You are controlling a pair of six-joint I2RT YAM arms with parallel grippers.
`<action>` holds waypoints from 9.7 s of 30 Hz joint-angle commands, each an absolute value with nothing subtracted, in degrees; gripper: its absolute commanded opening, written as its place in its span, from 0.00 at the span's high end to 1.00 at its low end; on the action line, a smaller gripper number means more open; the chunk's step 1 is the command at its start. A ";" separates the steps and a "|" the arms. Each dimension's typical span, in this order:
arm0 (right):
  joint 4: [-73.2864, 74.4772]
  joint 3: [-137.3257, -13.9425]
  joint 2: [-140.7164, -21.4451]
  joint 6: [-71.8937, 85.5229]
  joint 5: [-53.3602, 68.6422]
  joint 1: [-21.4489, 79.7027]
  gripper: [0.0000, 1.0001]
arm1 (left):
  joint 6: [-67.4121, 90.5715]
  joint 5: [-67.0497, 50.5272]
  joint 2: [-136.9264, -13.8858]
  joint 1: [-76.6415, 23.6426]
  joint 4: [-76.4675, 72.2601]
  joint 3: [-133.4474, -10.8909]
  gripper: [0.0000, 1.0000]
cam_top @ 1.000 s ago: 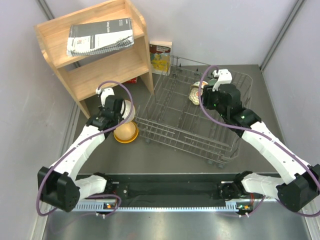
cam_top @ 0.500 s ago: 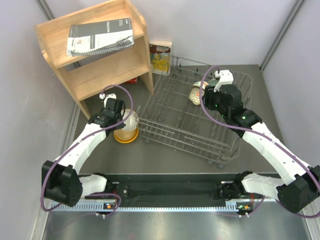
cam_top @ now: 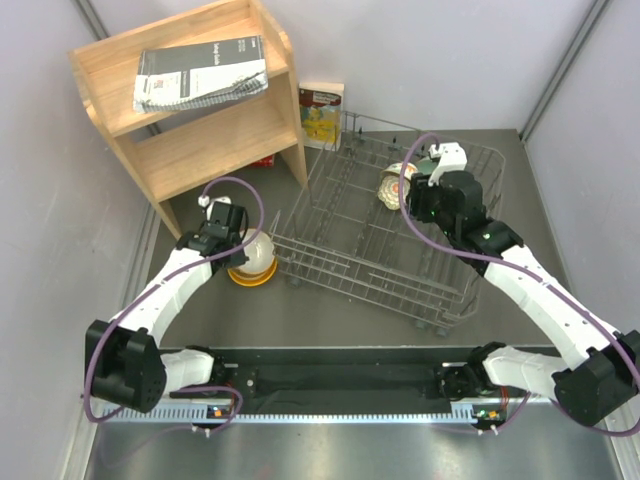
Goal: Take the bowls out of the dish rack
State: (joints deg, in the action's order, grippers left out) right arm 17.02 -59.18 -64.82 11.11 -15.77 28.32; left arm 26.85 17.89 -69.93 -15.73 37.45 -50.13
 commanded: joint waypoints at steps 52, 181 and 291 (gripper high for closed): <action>15.29 -58.71 -63.28 11.51 -14.15 26.90 0.48 | 26.37 15.99 -71.28 -14.15 36.04 -51.77 1.00; 17.83 -61.17 -64.51 11.69 -18.01 24.79 0.44 | 23.21 27.69 -70.68 4.66 41.57 -62.05 0.50; -6.33 -79.89 -94.92 -22.50 -23.29 23.47 1.00 | 27.42 -2.99 -63.72 -3.78 33.13 -57.30 0.42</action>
State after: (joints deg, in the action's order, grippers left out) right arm 0.58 -75.02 -100.33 -22.09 -21.96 23.64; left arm 27.11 -2.44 -64.03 -3.49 35.97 -57.52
